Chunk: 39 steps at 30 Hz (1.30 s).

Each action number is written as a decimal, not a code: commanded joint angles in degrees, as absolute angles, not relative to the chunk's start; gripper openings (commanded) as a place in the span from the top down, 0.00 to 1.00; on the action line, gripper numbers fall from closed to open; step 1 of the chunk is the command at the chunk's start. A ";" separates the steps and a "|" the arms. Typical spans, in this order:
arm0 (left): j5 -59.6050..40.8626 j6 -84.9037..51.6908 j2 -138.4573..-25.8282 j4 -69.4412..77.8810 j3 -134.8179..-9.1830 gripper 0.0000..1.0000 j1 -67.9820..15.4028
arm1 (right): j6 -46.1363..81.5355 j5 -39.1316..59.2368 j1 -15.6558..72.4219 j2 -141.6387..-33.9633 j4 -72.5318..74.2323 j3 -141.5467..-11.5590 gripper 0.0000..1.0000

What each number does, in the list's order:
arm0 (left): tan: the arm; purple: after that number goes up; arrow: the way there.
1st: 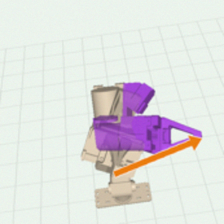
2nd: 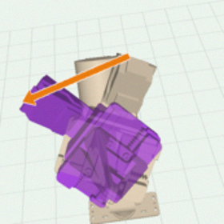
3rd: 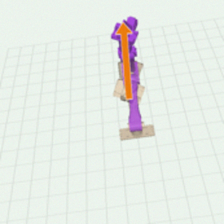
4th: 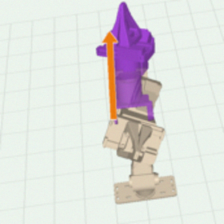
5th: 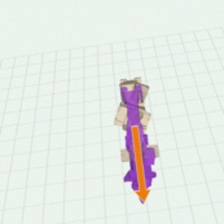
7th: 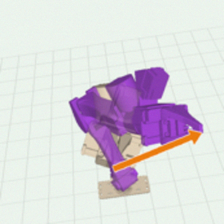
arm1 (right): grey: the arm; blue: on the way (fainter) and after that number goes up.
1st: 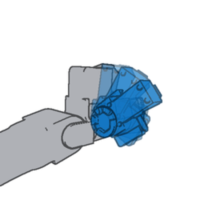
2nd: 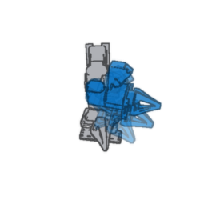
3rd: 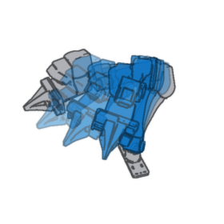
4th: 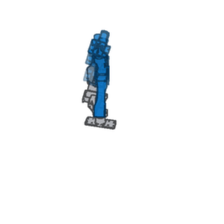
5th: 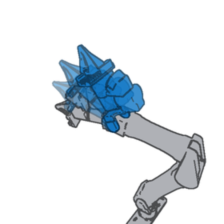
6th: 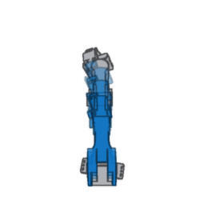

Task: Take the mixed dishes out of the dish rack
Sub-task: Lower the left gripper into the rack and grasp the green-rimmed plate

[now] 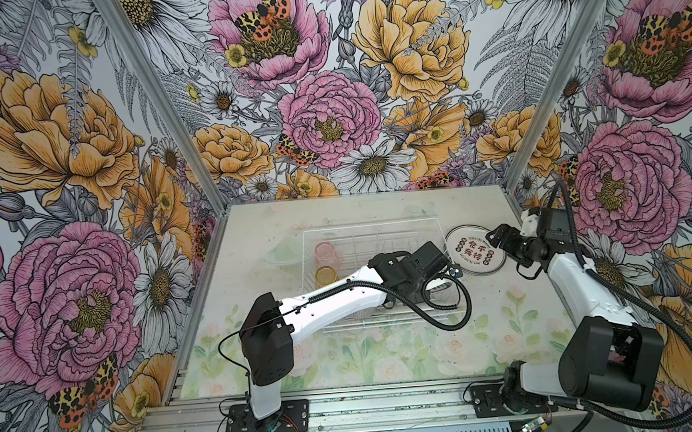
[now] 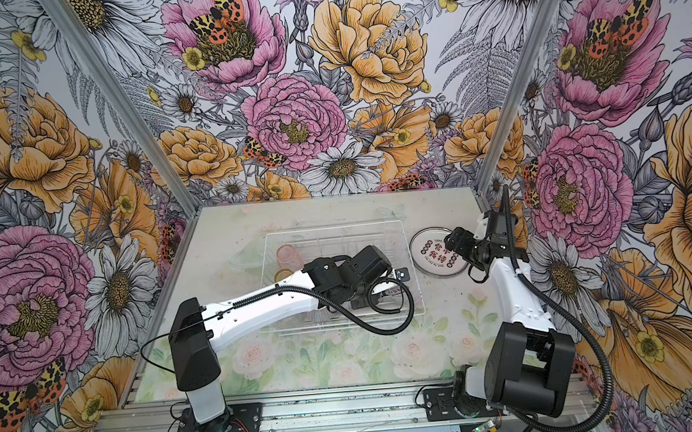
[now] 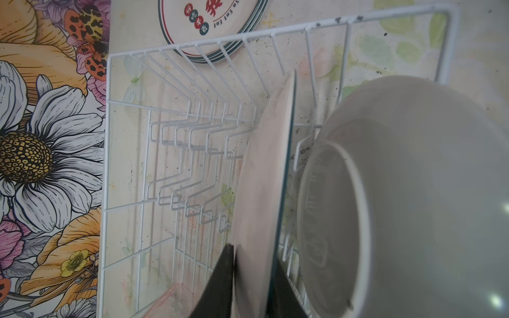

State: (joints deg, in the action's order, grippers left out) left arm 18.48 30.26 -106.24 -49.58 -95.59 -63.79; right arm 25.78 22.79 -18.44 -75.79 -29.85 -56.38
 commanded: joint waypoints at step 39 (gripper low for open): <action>17.34 27.37 -93.22 -38.32 -92.50 1.00 -55.22 | 24.80 25.07 -18.46 -73.13 -29.71 -56.75 0.17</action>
